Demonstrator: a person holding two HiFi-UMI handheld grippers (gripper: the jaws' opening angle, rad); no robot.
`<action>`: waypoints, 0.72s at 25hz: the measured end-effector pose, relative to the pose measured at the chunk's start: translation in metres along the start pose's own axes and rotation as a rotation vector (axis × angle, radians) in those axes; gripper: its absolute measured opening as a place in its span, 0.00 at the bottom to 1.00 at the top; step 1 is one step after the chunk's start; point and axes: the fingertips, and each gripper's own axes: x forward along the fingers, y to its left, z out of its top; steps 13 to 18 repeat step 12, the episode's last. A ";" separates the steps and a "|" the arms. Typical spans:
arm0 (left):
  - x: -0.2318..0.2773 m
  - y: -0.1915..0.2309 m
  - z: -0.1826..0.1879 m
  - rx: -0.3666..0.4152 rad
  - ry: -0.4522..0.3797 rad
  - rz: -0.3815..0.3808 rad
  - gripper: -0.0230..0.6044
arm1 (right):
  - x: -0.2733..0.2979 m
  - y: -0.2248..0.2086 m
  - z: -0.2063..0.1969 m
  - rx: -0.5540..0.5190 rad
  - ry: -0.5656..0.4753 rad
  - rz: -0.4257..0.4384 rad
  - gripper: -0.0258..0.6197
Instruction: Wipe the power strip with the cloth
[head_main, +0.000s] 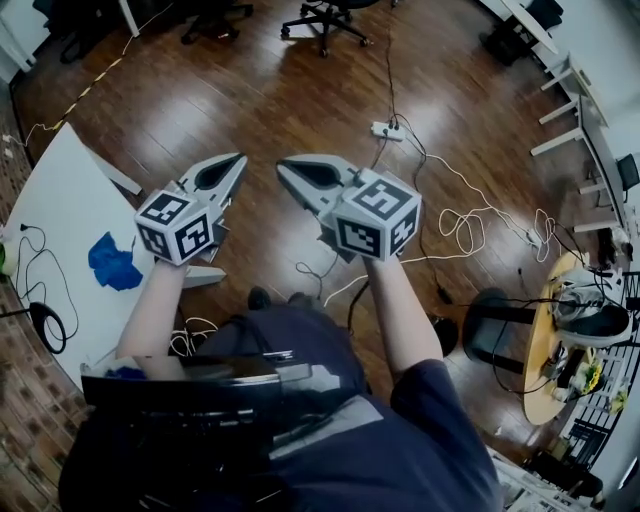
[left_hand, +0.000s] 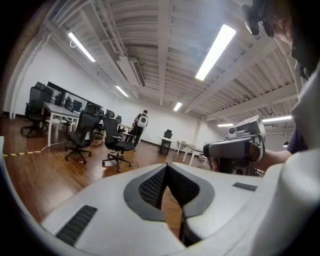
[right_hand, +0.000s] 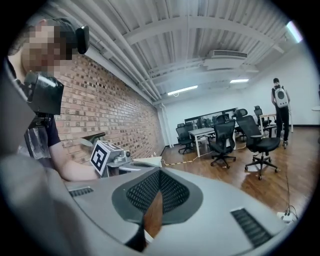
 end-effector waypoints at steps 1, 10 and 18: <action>0.003 0.001 -0.002 -0.009 0.005 -0.005 0.02 | 0.000 -0.003 -0.001 0.002 0.003 -0.001 0.00; 0.050 0.011 0.005 -0.049 0.010 0.031 0.02 | -0.022 -0.056 -0.009 0.025 -0.001 0.000 0.00; 0.066 0.009 0.005 -0.059 0.010 0.044 0.03 | -0.030 -0.073 -0.010 0.030 0.000 0.006 0.00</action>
